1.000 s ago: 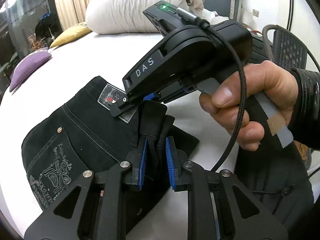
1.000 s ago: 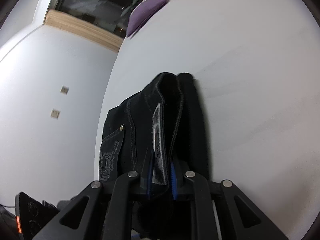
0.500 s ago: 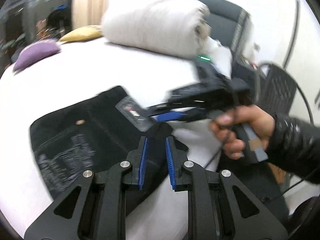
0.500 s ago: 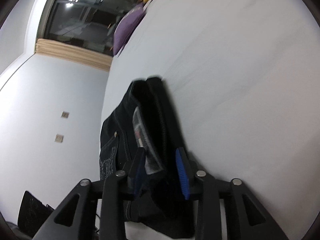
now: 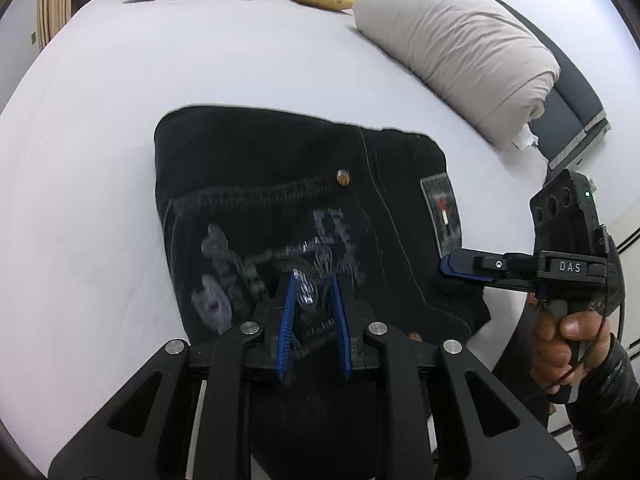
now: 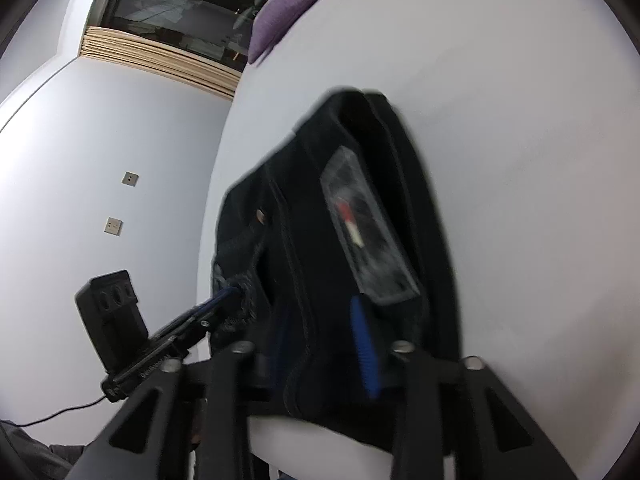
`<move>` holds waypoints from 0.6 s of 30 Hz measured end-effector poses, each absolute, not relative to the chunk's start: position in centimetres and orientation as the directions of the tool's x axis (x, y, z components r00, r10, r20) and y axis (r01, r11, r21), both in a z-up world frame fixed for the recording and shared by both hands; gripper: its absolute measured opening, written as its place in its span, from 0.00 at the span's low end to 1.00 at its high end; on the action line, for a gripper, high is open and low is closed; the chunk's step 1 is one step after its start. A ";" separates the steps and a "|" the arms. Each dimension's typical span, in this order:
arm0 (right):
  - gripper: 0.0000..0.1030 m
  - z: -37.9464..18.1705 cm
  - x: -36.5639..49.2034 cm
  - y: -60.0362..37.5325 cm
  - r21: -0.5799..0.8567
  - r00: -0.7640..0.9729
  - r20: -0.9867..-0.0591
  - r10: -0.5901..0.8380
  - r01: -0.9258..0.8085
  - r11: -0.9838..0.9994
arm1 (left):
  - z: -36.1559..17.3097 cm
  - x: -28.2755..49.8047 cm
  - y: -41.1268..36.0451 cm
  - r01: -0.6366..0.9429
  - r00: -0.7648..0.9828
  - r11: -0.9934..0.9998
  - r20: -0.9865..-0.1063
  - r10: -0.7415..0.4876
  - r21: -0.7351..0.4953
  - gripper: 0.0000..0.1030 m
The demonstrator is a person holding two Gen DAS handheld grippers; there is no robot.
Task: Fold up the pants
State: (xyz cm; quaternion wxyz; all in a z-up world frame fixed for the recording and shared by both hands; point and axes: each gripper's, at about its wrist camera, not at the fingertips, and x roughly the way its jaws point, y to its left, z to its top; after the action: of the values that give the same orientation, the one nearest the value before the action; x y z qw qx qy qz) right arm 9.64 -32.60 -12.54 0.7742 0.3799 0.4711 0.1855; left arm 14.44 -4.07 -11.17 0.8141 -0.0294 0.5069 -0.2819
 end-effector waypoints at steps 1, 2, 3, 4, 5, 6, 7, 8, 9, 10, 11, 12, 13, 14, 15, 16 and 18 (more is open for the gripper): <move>0.30 -12.6 9.0 -32.8 0.770 0.494 -0.577 0.650 0.066 0.634 | -11.3 14.2 -4.2 0.430 0.324 0.840 -0.812 -0.486 -0.332 0.18; 0.30 -12.5 8.5 -32.9 0.773 0.498 -0.572 0.652 0.064 0.631 | -11.4 13.8 -4.2 0.432 0.321 0.842 -0.817 -0.479 -0.324 0.18; 0.30 -12.4 8.1 -33.1 0.776 0.501 -0.569 0.651 0.064 0.628 | -11.5 13.5 -4.4 0.434 0.320 0.844 -0.822 -0.471 -0.315 0.18; 0.30 -12.3 7.6 -33.2 0.776 0.505 -0.569 0.649 0.069 0.627 | -11.6 13.2 -4.6 0.434 0.322 0.850 -0.829 -0.457 -0.299 0.18; 0.30 -12.3 7.0 -33.4 0.772 0.507 -0.576 0.641 0.078 0.631 | -11.5 12.9 -4.8 0.435 0.322 0.852 -0.833 -0.450 -0.292 0.18; 0.31 -12.2 6.6 -33.6 0.767 0.511 -0.582 0.633 0.087 0.636 | -11.4 12.6 -5.0 0.436 0.321 0.853 -0.836 -0.445 -0.287 0.18; 0.32 -12.1 6.1 -33.9 0.761 0.514 -0.590 0.623 0.098 0.641 | -11.3 12.5 -5.1 0.438 0.316 0.852 -0.839 -0.443 -0.286 0.19; 0.32 -12.0 5.6 -34.0 0.760 0.516 -0.594 0.617 0.107 0.641 | -11.3 12.3 -5.3 0.439 0.311 0.853 -0.842 -0.440 -0.283 0.20; 0.31 -12.0 5.0 -34.5 0.760 0.518 -0.594 0.616 0.112 0.640 | -11.2 12.1 -5.4 0.442 0.312 0.853 -0.843 -0.438 -0.279 0.22; 0.35 -11.8 4.5 -34.7 0.755 0.518 -0.601 0.609 0.116 0.645 | -11.1 11.9 -5.5 0.445 0.315 0.853 -0.845 -0.433 -0.272 0.24; 0.39 -11.5 4.1 -34.7 0.737 0.517 -0.620 0.590 0.126 0.664 | -11.1 11.7 -5.7 0.450 0.316 0.853 -0.846 -0.429 -0.264 0.25; 0.43 -11.2 3.7 -34.9 0.721 0.519 -0.635 0.572 0.133 0.680 | -11.1 11.6 -5.8 0.453 0.315 0.852 -0.847 -0.429 -0.263 0.28; 0.43 -11.3 3.8 -35.1 0.717 0.523 -0.638 0.565 0.136 0.684 | -11.0 11.5 -5.9 0.458 0.314 0.850 -0.847 -0.429 -0.261 0.32; 0.43 -10.9 3.6 -35.4 0.720 0.532 -0.633 0.563 0.136 0.681 | -10.9 11.3 -5.9 0.461 0.311 0.848 -0.847 -0.431 -0.262 0.37; 0.44 -10.5 3.5 -35.7 0.721 0.546 -0.626 0.557 0.136 0.679 | -10.8 11.1 -5.9 0.468 0.304 0.841 -0.844 -0.442 -0.271 0.49; 0.47 -10.1 3.6 -35.9 0.720 0.557 -0.623 0.549 0.134 0.681 | -10.8 10.9 -6.1 0.477 0.300 0.835 -0.841 -0.449 -0.276 0.56; 0.52 -9.2 4.1 -36.4 0.712 0.578 -0.618 0.532 0.126 0.690 | -10.4 10.3 -6.6 0.495 0.312 0.834 -0.847 -0.431 -0.242 0.60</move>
State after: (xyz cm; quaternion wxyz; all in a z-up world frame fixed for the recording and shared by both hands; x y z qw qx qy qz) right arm 4.10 -36.37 -9.20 0.8063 0.3727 0.4416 0.1257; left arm 10.28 -6.65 -10.44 0.8093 0.0313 0.5120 -0.2861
